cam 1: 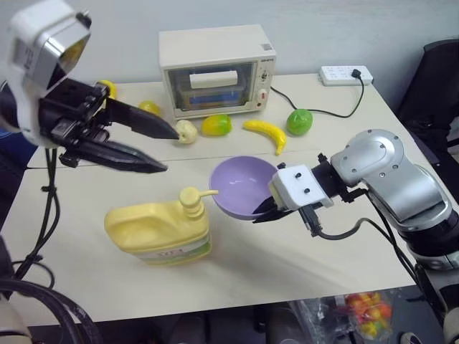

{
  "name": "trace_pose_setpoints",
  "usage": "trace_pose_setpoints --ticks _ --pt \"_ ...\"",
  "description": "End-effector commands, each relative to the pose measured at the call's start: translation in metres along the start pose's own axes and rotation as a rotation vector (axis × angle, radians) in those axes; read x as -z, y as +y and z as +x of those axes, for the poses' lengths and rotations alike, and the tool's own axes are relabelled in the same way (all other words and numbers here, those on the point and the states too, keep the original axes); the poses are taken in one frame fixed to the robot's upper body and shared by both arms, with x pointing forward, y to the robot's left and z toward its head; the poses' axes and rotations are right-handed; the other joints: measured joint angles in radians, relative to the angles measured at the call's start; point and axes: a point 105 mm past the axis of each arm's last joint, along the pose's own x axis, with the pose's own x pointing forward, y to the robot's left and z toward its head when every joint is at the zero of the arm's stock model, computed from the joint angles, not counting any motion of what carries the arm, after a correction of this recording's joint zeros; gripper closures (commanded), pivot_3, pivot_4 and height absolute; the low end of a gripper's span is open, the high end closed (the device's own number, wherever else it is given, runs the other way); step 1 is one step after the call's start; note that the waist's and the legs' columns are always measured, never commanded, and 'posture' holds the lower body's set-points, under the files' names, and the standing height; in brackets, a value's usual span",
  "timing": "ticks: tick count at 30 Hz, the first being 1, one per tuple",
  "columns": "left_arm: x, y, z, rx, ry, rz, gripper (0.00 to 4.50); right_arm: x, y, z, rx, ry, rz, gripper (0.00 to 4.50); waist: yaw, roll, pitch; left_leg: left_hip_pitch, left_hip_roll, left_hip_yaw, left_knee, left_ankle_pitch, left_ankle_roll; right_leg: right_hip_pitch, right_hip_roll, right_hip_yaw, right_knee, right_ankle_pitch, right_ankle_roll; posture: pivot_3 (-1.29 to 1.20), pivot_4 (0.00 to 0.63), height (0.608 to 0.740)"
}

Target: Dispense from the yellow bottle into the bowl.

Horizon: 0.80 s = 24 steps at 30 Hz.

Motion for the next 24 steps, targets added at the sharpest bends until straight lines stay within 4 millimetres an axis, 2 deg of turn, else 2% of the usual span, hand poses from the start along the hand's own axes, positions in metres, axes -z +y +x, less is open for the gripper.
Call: trace_pose_setpoints --ticks 1,4,9,12,15,19,24 --pt "0.000 -0.026 -0.016 0.019 0.048 0.008 0.90 0.005 0.003 -0.010 0.085 0.005 0.004 4.50 0.000 0.000 0.000 0.000 0.000 0.000 0.000 0.000 0.000 0.000 0.000 0.000 0.000 0.000 0.000 0.00 0.150 0.740" --pt "0.021 -0.035 -0.031 -0.075 0.137 -0.053 0.06 0.032 0.007 -0.013 0.177 0.020 0.114 4.50 0.001 0.000 0.000 0.000 0.000 0.001 -0.001 0.000 0.000 0.000 0.000 0.001 -0.001 0.000 0.000 0.00 0.150 0.740" --pt "0.034 -0.042 -0.051 -0.225 0.165 -0.086 0.02 0.079 0.011 -0.017 0.331 0.074 0.229 4.50 0.001 -0.002 0.001 0.001 0.000 0.002 -0.001 0.000 0.000 0.000 0.000 0.001 -0.001 0.000 0.000 0.00 0.150 0.740" --pt "0.039 -0.047 -0.065 -0.332 0.153 -0.113 0.02 0.122 0.013 -0.022 0.441 0.178 0.259 4.50 0.001 -0.002 0.001 0.003 0.000 0.003 -0.001 0.000 0.000 0.001 0.000 0.002 0.000 0.000 0.000 0.00 0.150 0.740" --pt "0.041 -0.050 -0.067 -0.368 0.147 -0.111 0.02 0.146 0.013 -0.022 0.501 0.219 0.278 4.50 -0.001 -0.002 0.001 0.003 0.000 0.003 -0.002 0.000 0.000 0.001 0.000 0.002 -0.001 0.000 0.000 0.00 0.150 0.740" --pt "0.042 -0.052 -0.066 -0.377 0.147 -0.102 0.02 0.166 0.017 -0.015 0.519 0.246 0.280 4.50 -0.001 -0.002 0.001 0.003 0.000 0.004 -0.002 0.000 0.000 0.001 0.000 0.003 0.000 0.000 0.000 0.00 0.150 0.740" --pt "0.042 -0.051 -0.066 -0.385 0.144 -0.095 0.00 0.174 0.019 -0.014 0.535 0.238 0.302 2.99 -0.002 -0.002 0.001 0.003 0.000 0.004 -0.002 0.000 0.000 0.001 0.000 0.003 0.000 0.000 -0.001 0.00 0.150 0.740"
